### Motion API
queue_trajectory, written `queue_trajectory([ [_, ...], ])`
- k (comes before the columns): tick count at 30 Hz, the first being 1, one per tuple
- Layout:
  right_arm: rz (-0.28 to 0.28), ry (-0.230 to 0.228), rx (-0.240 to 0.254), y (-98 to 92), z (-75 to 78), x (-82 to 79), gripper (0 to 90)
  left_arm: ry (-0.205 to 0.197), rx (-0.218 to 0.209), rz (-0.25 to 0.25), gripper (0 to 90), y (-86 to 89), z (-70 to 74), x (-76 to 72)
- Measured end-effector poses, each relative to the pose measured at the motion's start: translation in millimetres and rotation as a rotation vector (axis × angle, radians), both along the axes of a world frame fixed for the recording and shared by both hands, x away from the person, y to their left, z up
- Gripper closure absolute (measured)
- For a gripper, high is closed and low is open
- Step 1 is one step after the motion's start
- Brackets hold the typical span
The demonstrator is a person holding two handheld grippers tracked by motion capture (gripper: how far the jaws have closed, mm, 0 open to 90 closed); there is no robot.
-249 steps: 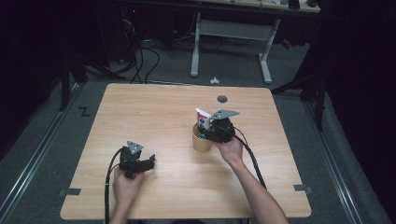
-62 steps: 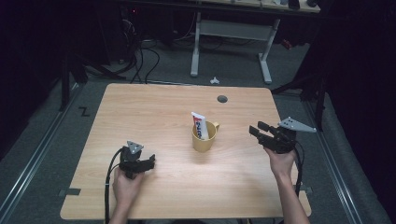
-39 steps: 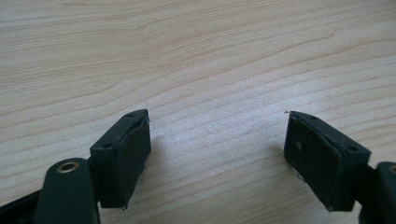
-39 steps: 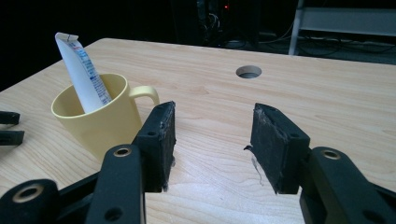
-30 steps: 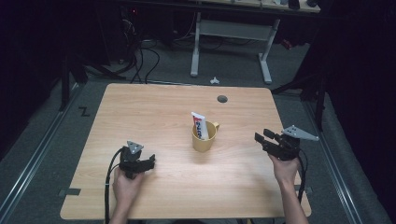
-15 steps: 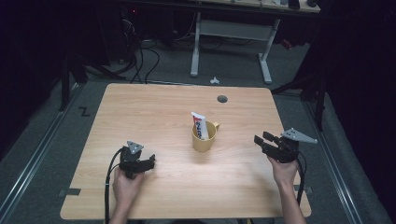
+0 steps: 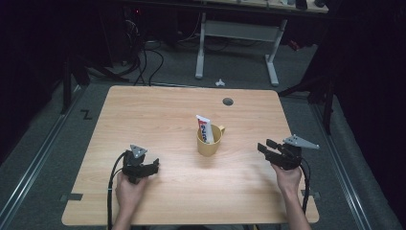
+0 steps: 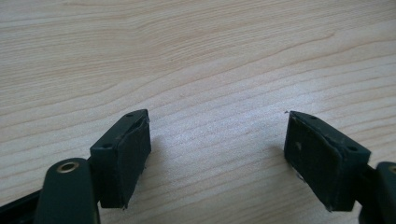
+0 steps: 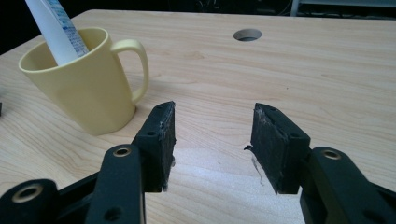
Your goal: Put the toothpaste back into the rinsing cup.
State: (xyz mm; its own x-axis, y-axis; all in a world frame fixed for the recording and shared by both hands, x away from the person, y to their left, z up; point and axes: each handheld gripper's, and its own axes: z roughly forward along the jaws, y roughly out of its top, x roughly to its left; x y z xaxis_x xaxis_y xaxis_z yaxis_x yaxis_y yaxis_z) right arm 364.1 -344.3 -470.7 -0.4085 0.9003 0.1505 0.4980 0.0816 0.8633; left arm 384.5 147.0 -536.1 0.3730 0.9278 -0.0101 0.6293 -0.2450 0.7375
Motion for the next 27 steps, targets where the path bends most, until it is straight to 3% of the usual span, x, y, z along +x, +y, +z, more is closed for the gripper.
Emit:
queue_trajectory([
  [10, 0.005, 0.013, -0.004, 4.7, -6.0, 3.4, 50.2, 0.0, 0.0, 0.0, 23.1, 0.0, 0.0, 0.0],
  [27, 0.006, 0.074, -0.011, 13.1, -27.7, 11.8, 50.3, 0.0, 0.0, 0.0, 23.1, 0.0, 0.0, 0.0],
])
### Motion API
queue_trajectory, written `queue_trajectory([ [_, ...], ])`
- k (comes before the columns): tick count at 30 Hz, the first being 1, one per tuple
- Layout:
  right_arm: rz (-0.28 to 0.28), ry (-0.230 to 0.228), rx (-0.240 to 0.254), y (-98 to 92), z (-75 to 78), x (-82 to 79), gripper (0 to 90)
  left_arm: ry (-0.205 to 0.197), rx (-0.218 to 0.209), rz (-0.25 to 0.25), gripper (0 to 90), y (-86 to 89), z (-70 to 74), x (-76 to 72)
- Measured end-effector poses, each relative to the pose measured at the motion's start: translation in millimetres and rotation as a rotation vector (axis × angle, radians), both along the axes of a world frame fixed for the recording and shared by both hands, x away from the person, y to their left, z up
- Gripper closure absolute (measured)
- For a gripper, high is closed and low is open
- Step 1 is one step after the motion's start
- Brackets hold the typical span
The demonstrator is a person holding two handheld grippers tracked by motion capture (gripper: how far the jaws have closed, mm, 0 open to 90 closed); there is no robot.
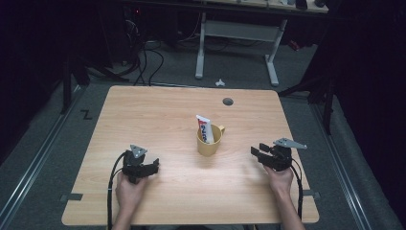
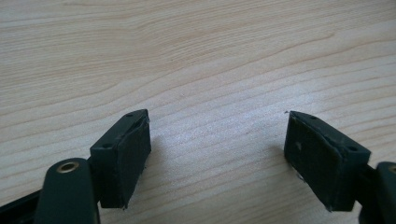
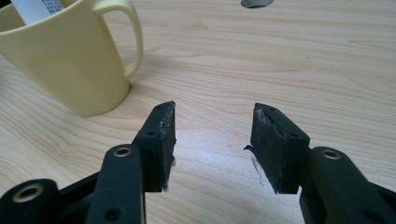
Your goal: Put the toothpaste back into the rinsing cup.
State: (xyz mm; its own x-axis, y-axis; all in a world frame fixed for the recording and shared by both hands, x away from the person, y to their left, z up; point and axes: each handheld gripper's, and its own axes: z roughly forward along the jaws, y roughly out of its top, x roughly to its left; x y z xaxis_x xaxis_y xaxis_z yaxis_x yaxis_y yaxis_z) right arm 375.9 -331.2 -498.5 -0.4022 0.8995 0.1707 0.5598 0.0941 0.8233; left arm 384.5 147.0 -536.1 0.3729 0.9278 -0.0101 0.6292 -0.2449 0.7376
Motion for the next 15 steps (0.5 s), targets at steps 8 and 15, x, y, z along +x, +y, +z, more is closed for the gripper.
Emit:
queue_trajectory([
  [8, -0.002, 0.018, -0.02, 4.0, -6.4, 3.6, 50.2, 0.0, 0.0, 0.0, 23.1, 0.0, 0.0, 0.0],
  [15, 0.005, 0.032, -0.044, 10.4, -12.7, 6.9, 49.9, 0.0, 0.0, 0.0, 23.2, 0.0, 0.0, 0.0],
])
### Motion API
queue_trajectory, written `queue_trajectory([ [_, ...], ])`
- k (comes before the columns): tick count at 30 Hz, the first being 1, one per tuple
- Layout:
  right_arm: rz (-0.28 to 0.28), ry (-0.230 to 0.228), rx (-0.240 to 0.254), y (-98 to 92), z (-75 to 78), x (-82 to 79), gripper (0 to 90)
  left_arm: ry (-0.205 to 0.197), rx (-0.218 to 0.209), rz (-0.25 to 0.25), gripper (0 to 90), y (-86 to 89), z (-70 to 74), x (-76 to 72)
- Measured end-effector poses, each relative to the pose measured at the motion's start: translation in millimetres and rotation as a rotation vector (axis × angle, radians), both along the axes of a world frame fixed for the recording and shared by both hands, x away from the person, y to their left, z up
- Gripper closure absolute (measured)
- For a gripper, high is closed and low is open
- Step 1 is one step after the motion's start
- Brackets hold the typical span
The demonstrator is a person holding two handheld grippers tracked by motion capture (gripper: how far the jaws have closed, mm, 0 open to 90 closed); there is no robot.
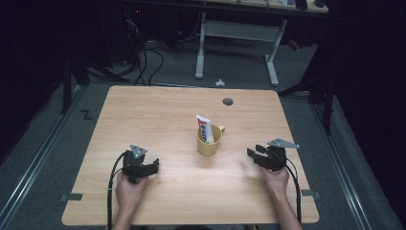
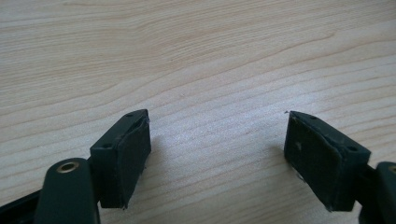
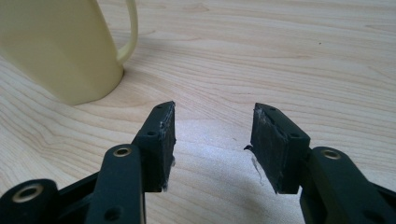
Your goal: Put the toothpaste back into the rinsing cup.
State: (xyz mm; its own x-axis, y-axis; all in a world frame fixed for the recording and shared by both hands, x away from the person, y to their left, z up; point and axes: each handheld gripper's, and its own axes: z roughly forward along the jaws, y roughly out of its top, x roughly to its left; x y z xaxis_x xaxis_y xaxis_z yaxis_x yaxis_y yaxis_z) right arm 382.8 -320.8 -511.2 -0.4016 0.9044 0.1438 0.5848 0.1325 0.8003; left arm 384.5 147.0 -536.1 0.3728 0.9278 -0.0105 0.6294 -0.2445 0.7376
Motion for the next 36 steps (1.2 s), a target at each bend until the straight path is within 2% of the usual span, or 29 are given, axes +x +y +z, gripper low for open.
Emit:
queue_trajectory([
  [6, 0.006, 0.031, -0.022, 3.0, -6.7, 3.4, 48.8, 0.0, 0.0, 0.0, 23.1, 0.0, 0.0, 0.0],
  [10, 0.003, 0.032, -0.029, 4.3, -7.5, 4.5, 48.3, 0.0, 0.0, 0.0, 23.1, 0.0, 0.0, 0.0],
  [17, 0.009, 0.047, -0.073, 9.5, -13.5, 7.2, 47.5, 0.0, 0.0, 0.0, 23.1, 0.0, 0.0, 0.0],
  [36, 0.018, 0.061, -0.117, 17.1, -18.5, 9.3, 45.6, 0.0, 0.0, 0.0, 23.1, 0.0, 0.0, 0.0],
])
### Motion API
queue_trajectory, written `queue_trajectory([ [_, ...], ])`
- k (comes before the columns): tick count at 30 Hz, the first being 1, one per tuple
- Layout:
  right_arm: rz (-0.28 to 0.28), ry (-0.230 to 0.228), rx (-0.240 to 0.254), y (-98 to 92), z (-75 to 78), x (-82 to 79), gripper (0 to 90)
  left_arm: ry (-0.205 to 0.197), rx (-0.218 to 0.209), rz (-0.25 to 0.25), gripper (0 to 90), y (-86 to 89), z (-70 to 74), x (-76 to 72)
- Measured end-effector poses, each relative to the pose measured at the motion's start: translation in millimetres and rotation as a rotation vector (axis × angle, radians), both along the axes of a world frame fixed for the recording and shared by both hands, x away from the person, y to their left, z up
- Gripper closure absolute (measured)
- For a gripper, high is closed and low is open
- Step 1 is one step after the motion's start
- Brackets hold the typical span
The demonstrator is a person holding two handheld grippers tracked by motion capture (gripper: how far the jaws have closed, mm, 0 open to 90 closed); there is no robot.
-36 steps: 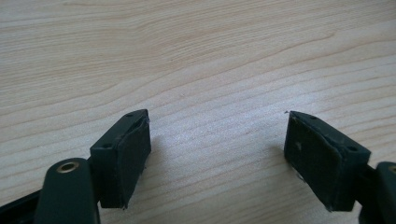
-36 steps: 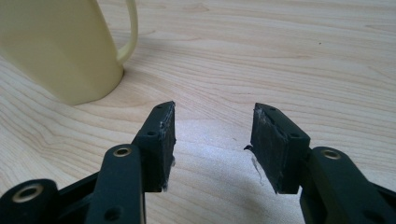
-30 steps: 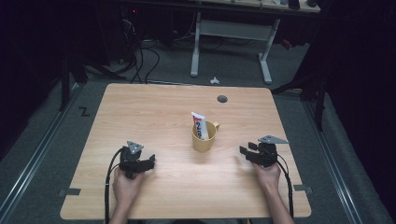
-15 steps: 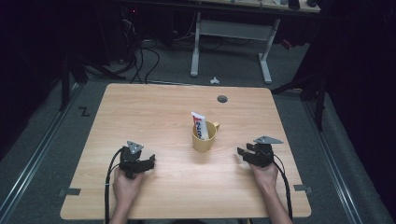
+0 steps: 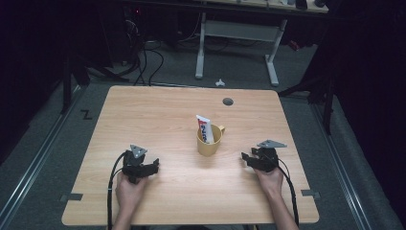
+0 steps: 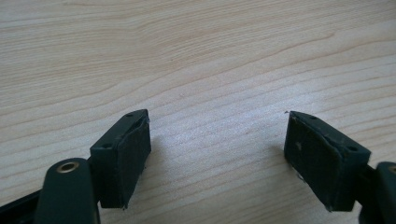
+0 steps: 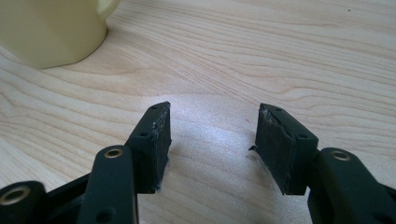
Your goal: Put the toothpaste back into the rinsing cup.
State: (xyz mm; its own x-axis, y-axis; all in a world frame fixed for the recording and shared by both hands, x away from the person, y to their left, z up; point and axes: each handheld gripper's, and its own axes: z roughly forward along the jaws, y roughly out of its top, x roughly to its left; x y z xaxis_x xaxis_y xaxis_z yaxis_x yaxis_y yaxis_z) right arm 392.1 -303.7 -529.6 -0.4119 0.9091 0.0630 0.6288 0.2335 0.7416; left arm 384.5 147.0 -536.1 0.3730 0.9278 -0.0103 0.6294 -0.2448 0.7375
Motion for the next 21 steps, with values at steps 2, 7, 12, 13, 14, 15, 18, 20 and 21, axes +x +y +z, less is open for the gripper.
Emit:
queue_trajectory([
  [2, -0.001, 0.001, -0.004, 0.5, -0.1, 0.1, 45.3, 0.0, 0.0, 0.0, 23.1, 0.0, 0.0, 0.0],
  [7, -0.001, 0.0, -0.016, 1.5, -0.2, 0.2, 44.5, 0.0, 0.0, 0.0, 23.1, 0.0, 0.0, 0.0],
  [12, 0.0, -0.003, -0.04, 4.0, -0.3, -0.2, 43.3, 0.0, 0.0, 0.0, 23.1, 0.0, 0.0, 0.0],
  [13, 0.0, -0.006, -0.051, 4.9, -0.4, -0.3, 43.1, 0.0, 0.0, 0.0, 23.2, -0.1, 0.0, -0.1],
  [14, 0.001, -0.012, -0.066, 6.1, -0.6, -0.4, 42.9, 0.0, 0.0, 0.0, 23.1, -0.1, 0.0, -0.1],
  [15, 0.003, -0.017, -0.083, 7.6, -0.7, -0.6, 42.4, 0.0, 0.0, 0.001, 23.1, -0.1, 0.0, -0.1],
  [18, 0.005, -0.015, -0.084, 7.8, -0.7, -0.5, 41.4, 0.0, 0.0, 0.0, 23.1, -0.1, 0.0, -0.1],
  [20, 0.008, -0.014, -0.085, 8.0, -0.7, -0.6, 40.7, 0.0, 0.0, 0.0, 23.1, -0.1, 0.0, -0.1],
  [21, 0.01, -0.014, -0.086, 8.1, -0.7, -0.6, 40.2, 0.0, 0.0, 0.0, 23.1, -0.1, 0.0, -0.1],
])
